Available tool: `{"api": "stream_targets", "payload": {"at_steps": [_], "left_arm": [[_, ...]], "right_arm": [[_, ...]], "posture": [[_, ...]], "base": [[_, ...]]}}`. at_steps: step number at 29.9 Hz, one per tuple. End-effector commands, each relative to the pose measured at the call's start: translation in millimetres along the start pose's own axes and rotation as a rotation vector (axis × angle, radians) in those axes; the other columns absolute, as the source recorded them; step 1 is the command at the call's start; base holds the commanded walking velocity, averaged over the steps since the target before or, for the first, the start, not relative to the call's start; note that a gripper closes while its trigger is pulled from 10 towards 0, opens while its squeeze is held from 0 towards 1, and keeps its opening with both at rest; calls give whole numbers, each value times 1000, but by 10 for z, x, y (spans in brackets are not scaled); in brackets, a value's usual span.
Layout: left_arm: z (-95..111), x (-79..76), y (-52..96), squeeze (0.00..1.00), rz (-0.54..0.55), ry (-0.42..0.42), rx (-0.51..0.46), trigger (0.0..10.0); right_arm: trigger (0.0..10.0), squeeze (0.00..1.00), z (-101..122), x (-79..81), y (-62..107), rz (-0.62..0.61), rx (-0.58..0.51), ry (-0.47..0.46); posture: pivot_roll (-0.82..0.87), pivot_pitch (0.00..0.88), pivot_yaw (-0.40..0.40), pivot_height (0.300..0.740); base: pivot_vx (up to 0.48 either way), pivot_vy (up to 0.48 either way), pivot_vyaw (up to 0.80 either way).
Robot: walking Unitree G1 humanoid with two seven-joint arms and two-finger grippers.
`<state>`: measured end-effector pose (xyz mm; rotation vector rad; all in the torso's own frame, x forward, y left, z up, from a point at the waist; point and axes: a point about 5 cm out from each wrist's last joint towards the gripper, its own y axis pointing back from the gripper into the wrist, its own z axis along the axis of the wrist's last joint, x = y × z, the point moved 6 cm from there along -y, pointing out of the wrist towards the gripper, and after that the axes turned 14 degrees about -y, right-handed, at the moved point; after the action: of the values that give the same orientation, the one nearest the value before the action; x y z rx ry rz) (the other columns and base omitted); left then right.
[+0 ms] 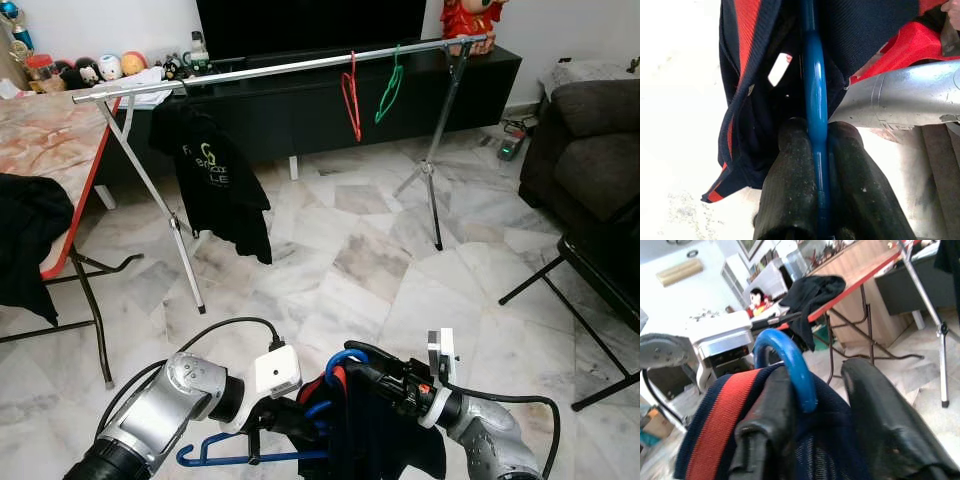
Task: Hang hanger
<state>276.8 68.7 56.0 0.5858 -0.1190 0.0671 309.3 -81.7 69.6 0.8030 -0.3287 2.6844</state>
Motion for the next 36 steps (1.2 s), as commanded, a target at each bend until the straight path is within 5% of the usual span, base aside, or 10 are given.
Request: {"api": "stream_targets", "payload": {"at_steps": [1,21,29,36], "left_arm": [[-25,-47,-14,0,-20,-13,15,0],[-26,-44,-10,0,-25,-14,17,0],[-99,126,3,0,89,-3,27,0],[-198,107,35,0,91,18,47,0]], "right_arm": [[0,0,-39,52,-25,29,24,13],[0,0,-418,52,112,9,208,-3],[0,0,-174,-5,189,-63,69,35],[0,0,124,-47,359,-163,-97,92]], "posture": [[48,110,67,740],[45,110,67,740],[37,117,67,740],[28,122,65,740]], "base": [[0,0,0],[0,0,0],[0,0,0],[0,0,0]]}}
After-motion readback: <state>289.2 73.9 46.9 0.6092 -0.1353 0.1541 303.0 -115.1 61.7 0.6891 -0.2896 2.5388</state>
